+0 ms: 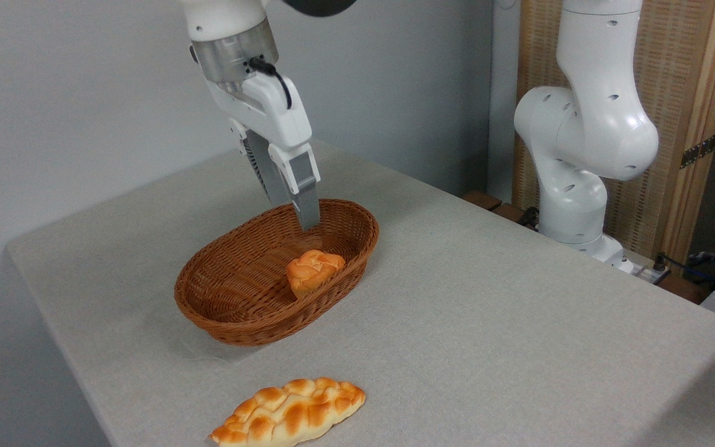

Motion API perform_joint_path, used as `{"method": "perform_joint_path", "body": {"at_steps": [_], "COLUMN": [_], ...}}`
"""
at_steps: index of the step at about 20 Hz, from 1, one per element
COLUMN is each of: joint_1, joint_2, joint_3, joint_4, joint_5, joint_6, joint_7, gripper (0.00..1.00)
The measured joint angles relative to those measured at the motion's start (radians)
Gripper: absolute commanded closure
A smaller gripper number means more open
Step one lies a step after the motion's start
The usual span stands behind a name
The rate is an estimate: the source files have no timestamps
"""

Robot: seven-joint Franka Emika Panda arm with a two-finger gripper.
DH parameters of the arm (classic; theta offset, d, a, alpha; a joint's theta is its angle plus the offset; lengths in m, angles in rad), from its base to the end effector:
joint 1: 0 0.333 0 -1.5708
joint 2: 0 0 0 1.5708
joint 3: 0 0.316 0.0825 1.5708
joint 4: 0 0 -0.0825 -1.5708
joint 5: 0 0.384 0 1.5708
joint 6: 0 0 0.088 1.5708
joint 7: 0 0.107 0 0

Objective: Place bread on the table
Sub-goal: 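Lower the gripper into the basket beside the round orange roll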

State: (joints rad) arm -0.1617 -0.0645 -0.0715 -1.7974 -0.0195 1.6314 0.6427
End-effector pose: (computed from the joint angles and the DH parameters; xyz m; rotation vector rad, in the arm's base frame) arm 0.5159 -0.1256 0.5577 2.8117 -1.3123 -0.1499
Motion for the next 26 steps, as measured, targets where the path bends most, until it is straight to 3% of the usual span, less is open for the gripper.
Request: {"method": "perform_joint_path", "body": {"at_steps": [7, 16, 20, 26], "joint_1": [-0.037, -0.062, -0.062, -0.064], "joint_2": [0.017, 0.058, 0.07, 0.095], "joint_3": [-0.033, -0.041, -0.041, -0.047], "joint_4": [-0.125, -0.165, -0.179, -0.207], "joint_5": [0.0, 0.001, 0.05, 0.064], "joint_6": [0.205, 0.217, 0.218, 0.273], "joint_7": [0.0, 0.034, 0.065, 0.096], "gripper": [0.0, 0.0, 0.0, 0.0]}}
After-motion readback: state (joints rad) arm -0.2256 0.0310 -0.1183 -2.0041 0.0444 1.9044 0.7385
